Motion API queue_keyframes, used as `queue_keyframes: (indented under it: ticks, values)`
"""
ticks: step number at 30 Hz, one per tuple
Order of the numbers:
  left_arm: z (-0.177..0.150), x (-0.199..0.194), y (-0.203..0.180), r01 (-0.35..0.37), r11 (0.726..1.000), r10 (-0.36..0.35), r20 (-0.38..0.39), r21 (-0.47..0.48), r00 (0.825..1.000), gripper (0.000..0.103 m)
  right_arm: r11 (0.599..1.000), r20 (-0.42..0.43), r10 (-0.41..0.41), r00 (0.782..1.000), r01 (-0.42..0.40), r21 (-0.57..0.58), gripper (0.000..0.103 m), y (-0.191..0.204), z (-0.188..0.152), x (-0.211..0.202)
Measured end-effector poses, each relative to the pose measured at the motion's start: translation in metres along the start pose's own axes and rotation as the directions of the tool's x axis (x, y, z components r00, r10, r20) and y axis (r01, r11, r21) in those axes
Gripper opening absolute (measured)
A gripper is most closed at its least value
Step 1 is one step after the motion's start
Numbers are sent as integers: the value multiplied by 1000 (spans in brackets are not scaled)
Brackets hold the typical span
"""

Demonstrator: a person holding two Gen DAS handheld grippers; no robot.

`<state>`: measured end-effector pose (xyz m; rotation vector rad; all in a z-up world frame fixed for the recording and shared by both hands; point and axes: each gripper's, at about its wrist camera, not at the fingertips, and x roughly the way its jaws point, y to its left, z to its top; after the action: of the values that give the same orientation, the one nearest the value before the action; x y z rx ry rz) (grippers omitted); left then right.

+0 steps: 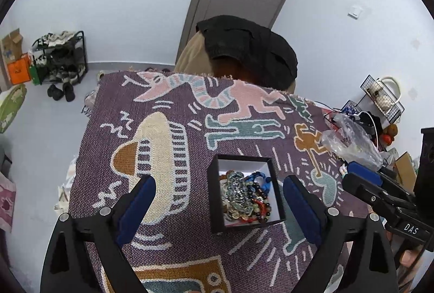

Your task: Organize jewelry

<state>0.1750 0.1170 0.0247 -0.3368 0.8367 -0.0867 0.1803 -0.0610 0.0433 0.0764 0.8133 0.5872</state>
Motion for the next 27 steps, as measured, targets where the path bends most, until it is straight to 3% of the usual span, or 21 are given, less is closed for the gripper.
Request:
queue_keyframes:
  ticks: [6, 11, 15, 19, 27]
  values:
    - [-6, -15, -18, 4, 1000, -5, 35, 18, 999, 95, 999, 29, -21, 999, 20, 47, 79, -22, -7, -25]
    - [-14, -27, -33, -2, 999, 0, 65, 38, 998, 96, 998, 50, -28, 998, 25, 64, 81, -33, -17, -44]
    - [-21, -39, -44, -8, 998, 3, 93, 59, 996, 97, 996, 71, -35, 997, 29, 81, 92, -40, -26, -58]
    - [-28, -49, -55, -4, 997, -6, 119, 82, 993, 102, 993, 92, -54, 994, 43, 108, 94, -46, -36, -73]
    - [-50, -74, -78, -13, 992, -8, 166, 127, 986, 103, 989, 120, -84, 989, 69, 130, 96, -54, -58, -102]
